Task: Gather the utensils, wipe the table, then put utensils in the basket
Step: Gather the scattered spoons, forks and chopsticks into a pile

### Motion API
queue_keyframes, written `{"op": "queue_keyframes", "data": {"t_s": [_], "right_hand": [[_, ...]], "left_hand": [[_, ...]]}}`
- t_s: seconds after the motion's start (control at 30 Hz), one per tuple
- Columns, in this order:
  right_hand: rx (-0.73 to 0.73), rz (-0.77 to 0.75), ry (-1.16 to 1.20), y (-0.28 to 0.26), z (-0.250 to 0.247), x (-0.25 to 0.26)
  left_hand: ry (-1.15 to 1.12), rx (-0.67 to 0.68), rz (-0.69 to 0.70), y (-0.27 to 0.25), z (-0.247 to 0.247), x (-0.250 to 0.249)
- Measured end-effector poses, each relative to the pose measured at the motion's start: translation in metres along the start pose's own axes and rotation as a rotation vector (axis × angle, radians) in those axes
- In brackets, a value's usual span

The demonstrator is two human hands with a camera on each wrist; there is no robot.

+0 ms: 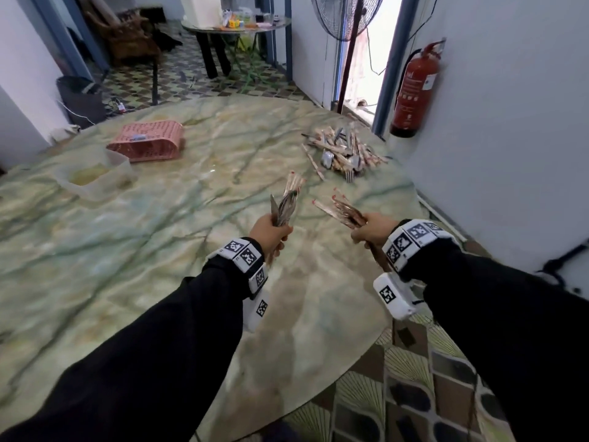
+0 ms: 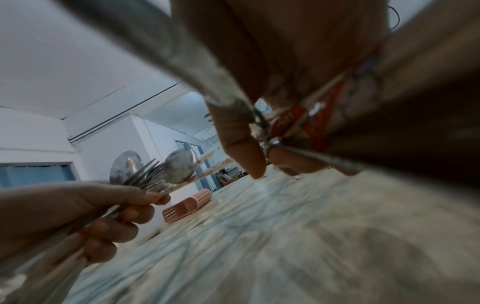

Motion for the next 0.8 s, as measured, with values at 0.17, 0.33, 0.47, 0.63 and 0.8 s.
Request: {"op": "queue_keyframes", "data": {"t_s": [0.17, 0.33, 0.47, 0.63, 0.8], "right_hand": [[0.055, -0.017, -0.051, 0.026, -0.015, -0.013], [0.082, -0.077, -0.121, 0.054, -0.037, -0.015], [0.109, -0.14, -0.159, 0.075, -0.06, -0.015], [0.066, -0.285, -0.375, 0.095, -0.087, -0.019], [0.131, -0.418, -0.512, 0.127, -0.111, -0.03]], "left_hand": [[-0.017, -0.015, -0.01, 0.025, 0.022, -0.009], [-0.044, -0.029, -0.015, 0.059, 0.038, -0.026], [-0.055, -0.039, -0.05, 0.084, 0.05, -0.045], [-0.015, -0.007, -0.076, 0.107, 0.065, -0.057], [-0.06, 0.018, -0.133, 0.122, 0.083, -0.06]]}}
Point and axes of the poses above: each hand's wrist, its own y-axis towards the middle knuckle, its own z-axis out of the palm, x = y × z, the point moved 4 cm from there along y, towards the middle knuckle
